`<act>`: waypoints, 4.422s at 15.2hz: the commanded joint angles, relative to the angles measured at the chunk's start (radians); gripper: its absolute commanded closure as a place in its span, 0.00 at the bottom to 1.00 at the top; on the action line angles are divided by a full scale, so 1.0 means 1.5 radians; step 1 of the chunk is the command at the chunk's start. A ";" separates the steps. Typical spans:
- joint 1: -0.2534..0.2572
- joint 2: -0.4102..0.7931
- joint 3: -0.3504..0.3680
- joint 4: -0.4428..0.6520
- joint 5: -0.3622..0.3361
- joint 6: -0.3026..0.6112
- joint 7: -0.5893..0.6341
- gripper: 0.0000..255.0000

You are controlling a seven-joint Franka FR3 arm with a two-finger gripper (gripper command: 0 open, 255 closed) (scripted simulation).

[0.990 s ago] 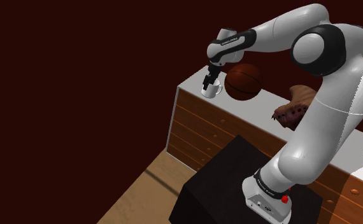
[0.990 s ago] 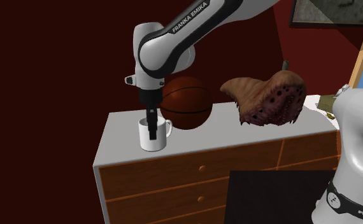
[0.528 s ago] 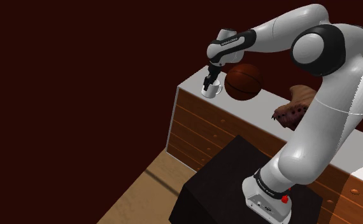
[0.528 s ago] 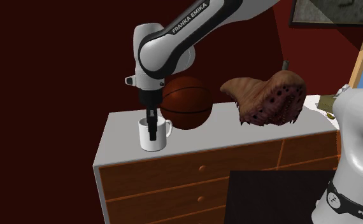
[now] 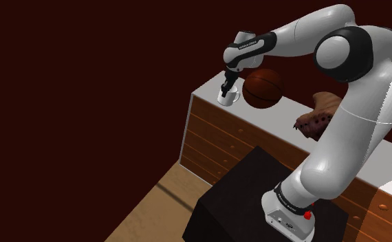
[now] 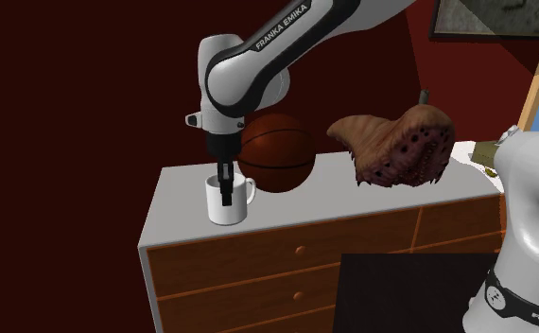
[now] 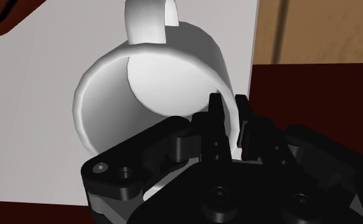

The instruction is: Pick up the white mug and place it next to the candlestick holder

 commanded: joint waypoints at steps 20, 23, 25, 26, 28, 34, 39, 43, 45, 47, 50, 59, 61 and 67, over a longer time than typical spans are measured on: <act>0.006 -0.069 -0.006 0.092 -0.032 -0.156 0.022 1.00; 0.006 -0.075 -0.006 0.111 -0.034 -0.181 0.024 1.00; 0.006 -0.079 -0.006 0.125 -0.036 -0.198 0.025 1.00; 0.006 -0.080 -0.006 0.132 -0.037 -0.207 0.025 1.00; 0.007 -0.083 -0.006 0.147 -0.038 -0.224 0.026 1.00; 0.006 -0.087 -0.007 0.196 -0.040 -0.277 0.028 1.00; 0.006 -0.087 -0.007 0.241 -0.040 -0.322 0.028 1.00; 0.005 -0.083 -0.008 0.281 -0.039 -0.359 0.028 1.00; 0.004 -0.080 -0.008 0.303 -0.038 -0.378 0.027 1.00; 0.003 -0.077 -0.009 0.325 -0.036 -0.397 0.027 1.00; 0.002 -0.070 -0.009 0.361 -0.034 -0.426 0.025 1.00; -0.007 -0.035 -0.013 0.488 -0.022 -0.521 0.019 1.00; -0.011 -0.024 -0.015 0.521 -0.018 -0.544 0.017 1.00; -0.026 0.020 -0.018 0.640 0.000 -0.621 0.010 1.00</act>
